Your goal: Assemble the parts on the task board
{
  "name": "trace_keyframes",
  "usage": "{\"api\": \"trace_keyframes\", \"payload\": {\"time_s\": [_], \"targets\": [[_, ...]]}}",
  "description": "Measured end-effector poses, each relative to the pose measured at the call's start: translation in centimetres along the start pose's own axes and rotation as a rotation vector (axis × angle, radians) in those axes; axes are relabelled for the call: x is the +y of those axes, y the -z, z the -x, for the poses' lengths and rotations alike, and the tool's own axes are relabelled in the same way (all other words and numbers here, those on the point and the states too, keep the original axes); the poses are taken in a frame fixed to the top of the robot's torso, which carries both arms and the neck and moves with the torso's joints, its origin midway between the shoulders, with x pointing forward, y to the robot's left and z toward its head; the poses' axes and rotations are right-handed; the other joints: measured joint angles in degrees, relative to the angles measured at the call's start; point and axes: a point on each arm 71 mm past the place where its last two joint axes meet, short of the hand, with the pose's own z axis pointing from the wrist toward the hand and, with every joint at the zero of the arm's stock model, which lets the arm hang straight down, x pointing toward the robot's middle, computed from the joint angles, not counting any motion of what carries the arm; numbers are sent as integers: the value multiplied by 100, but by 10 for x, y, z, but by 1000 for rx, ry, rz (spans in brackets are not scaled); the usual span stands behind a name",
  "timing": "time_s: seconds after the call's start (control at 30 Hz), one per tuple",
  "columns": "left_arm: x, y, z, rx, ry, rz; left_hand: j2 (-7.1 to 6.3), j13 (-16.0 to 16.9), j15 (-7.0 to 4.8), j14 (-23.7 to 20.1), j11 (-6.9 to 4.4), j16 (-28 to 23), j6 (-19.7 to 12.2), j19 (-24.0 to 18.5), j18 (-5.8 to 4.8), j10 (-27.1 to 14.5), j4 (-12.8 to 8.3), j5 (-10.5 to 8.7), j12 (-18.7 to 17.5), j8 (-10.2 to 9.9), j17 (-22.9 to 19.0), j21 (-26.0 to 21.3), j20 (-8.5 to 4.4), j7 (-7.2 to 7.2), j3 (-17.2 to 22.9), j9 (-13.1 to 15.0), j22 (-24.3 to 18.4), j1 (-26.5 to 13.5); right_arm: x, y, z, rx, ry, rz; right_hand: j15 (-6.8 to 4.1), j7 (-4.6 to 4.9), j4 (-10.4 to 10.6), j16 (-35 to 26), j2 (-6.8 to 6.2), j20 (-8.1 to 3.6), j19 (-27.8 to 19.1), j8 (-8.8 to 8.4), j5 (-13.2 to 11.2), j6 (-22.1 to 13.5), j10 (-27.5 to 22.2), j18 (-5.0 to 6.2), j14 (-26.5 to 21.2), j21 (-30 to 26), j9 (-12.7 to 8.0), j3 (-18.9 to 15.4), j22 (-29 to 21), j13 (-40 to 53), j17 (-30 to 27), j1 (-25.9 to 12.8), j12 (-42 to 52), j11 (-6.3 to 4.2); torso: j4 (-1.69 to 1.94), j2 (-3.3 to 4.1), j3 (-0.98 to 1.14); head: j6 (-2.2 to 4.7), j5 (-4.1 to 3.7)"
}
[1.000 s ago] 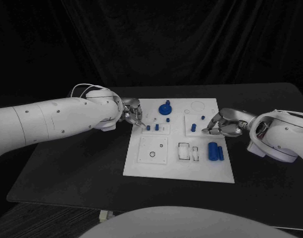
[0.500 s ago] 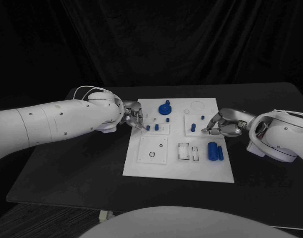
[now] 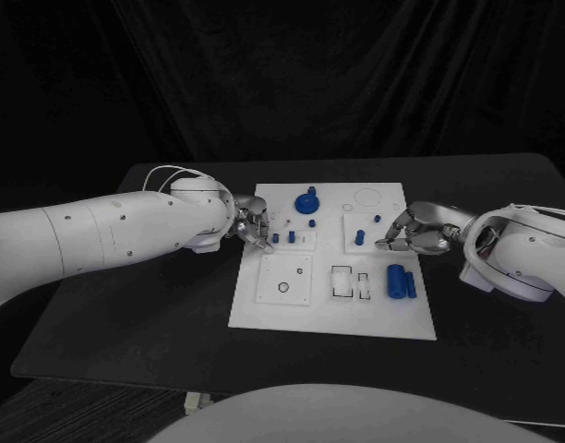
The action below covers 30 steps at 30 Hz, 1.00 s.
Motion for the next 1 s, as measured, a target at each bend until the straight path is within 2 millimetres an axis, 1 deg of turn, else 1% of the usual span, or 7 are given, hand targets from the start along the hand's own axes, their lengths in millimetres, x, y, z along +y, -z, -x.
{"api": "trace_keyframes", "payload": {"time_s": [0.23, 0.43, 0.5, 0.57, 0.6, 0.8, 1.0], "targets": [[1, -3, -1, 0, 1, 10, 12, 0, 0, 0, 0, 0, -10, 0, 0, 0, 48, -28, 0, 47, 0, 0, 0, 10, 48, 29, 0, 16, 0, 0, 0, 0, 0, -1, 2, 0, 0, 0, 0, 0, 0, 0, 0, 0, 0, 0, -1, 0, 0, 0, -1, 0, 0, 0, 0, 0, 0, 0, 1, 0, -1], [4, -4, 0, -11, 5, 20, 136, 0, -21, 21, 0, 0, 12, 0, 0, 0, 137, -284, 0, 85, 0, 21, 0, -12, 85, 100, 0, -85, 0, 0, 0, 0, 0, -1, 4, 0, 0, 0, 0, 0, 0, 0, 0, 0, -1, 0, -1, -22, 0, 0, -1, 0, 0, 0, 4, 1, 0, -1, 0, 0, -4], [4, -4, 0, -15, 6, 22, 185, 0, -21, 21, 0, 0, 12, 0, 0, 0, 183, -417, 0, 114, 0, 21, 0, -12, 100, 121, 0, -105, 0, 0, 0, 0, 0, -1, 8, 0, 0, 0, 0, 0, 0, 0, 0, 0, -1, 0, 2, -22, 0, 0, -1, 0, 0, 0, 5, 1, 0, -1, 0, 0, -4], [5, -4, 0, -18, 7, 25, 232, 0, -21, 21, -16, 0, 12, 0, 0, -17, 235, -603, 0, 136, 0, 21, 1, -12, 82, 169, 0, -135, 0, 0, 0, 0, 0, -1, 9, 0, 0, 0, 0, 21, -21, 0, 0, 0, -1, 0, 2, -22, 0, 0, -1, 0, 0, 0, 17, 1, 0, 0, 0, 0, 0], [5, -4, 1, -19, 7, 26, 244, 0, -21, 21, -19, 0, 12, 0, 0, -19, 256, -645, 0, 137, 0, 21, 0, -12, 61, 179, 0, -146, 0, 0, 0, 0, 0, -1, 10, 0, 0, 0, 0, 20, -20, 0, 0, 0, -1, 0, 1, -22, 0, 0, -1, 0, 0, 0, 17, 1, 0, 0, 0, 0, 1], [9, -5, 2, -27, 10, 36, 334, 1, -21, 21, -20, 0, 11, 0, 0, -21, 405, -665, 0, 159, 0, 21, 1, -13, -42, 221, 0, -249, 0, 0, 0, 1, 0, -1, 8, 0, 0, 0, -20, 1, -40, 0, 0, 0, -2, 0, 13, -57, 0, 0, -2, 0, 0, 20, -2, 2, 1, 2, 0, 0, 1], [11, -5, 3, -30, 11, 45, 295, 0, -21, 21, -20, 0, 11, -21, 0, -21, 427, -666, 0, 171, 0, 21, -20, -13, -98, 234, 0, -362, -1, 0, -1, 2, -1, -2, 2, 0, -17, 0, -47, 1, -41, 0, 25, 0, -5, 1, 19, -63, 0, 17, -2, 0, 0, 47, -13, 6, 1, -1, -1, 0, -5]]}}
